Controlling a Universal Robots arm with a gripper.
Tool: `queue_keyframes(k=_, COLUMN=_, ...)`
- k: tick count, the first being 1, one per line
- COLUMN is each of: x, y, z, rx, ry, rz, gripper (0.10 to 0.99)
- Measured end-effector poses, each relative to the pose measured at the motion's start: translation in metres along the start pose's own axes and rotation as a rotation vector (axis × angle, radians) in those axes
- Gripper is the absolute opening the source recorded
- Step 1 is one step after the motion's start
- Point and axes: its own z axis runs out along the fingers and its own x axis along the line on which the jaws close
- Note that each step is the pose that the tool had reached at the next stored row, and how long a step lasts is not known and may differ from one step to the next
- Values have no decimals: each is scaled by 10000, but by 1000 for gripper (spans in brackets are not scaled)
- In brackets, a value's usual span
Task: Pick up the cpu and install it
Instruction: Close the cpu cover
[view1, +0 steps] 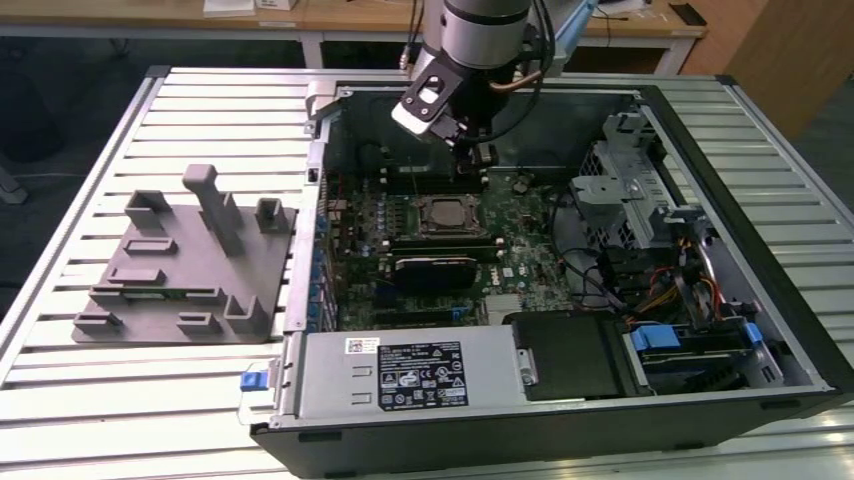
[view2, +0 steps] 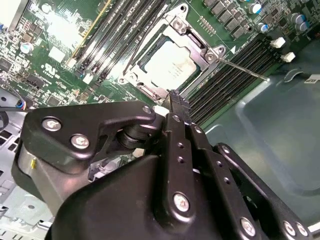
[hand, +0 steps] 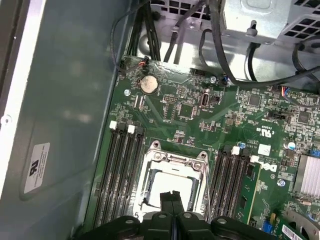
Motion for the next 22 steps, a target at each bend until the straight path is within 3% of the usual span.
queue_keyframes(k=22, x=0, y=0, z=0, rx=47, ry=23, rz=-958, gripper=106)
